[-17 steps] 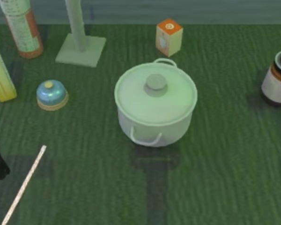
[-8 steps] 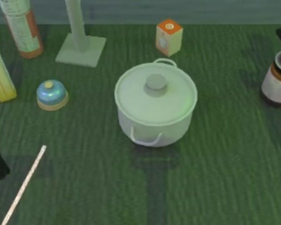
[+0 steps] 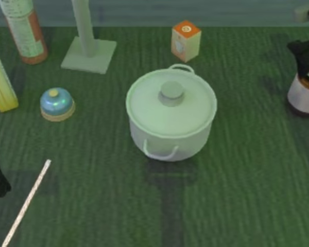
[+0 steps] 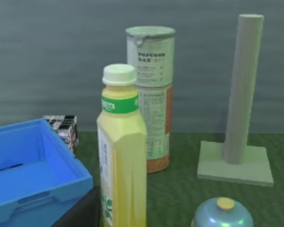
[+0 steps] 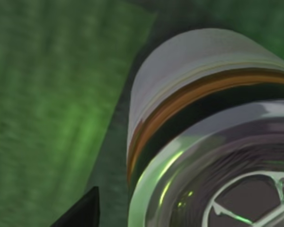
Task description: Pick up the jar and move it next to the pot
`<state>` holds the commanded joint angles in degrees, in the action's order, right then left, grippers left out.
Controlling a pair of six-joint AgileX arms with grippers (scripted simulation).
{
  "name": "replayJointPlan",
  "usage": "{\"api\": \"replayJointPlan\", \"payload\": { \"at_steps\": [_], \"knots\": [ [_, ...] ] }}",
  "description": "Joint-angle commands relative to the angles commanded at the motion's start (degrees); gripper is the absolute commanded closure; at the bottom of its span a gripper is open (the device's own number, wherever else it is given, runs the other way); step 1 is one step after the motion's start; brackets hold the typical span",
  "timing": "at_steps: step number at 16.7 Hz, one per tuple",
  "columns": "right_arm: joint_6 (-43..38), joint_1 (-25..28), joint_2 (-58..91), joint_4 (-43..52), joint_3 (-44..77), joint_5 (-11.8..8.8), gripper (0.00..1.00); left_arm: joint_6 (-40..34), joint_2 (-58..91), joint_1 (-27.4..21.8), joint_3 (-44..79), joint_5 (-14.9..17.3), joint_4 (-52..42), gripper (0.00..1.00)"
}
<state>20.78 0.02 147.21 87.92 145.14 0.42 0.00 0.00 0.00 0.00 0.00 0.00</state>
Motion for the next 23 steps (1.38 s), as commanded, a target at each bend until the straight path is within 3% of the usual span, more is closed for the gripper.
{"api": "replayJointPlan", "payload": {
  "at_steps": [6, 14, 18, 23],
  "knots": [
    [0.0, -0.3, -0.1, -0.3, -0.3, 0.0, 0.00, 0.0, 0.0, 0.0, 0.0, 0.0, 0.0, 0.00],
    [0.0, 0.1, -1.9, -12.6, -14.5, 0.0, 0.00, 0.0, 0.0, 0.0, 0.0, 0.0, 0.0, 0.00],
    [0.0, 0.1, -2.0, -13.1, -15.1, 0.0, 0.00, 0.0, 0.0, 0.0, 0.0, 0.0, 0.0, 0.00],
    [0.0, 0.1, -2.0, -13.1, -15.1, 0.0, 0.38, 0.0, 0.0, 0.0, 0.0, 0.0, 0.0, 0.00]
  ]
}}
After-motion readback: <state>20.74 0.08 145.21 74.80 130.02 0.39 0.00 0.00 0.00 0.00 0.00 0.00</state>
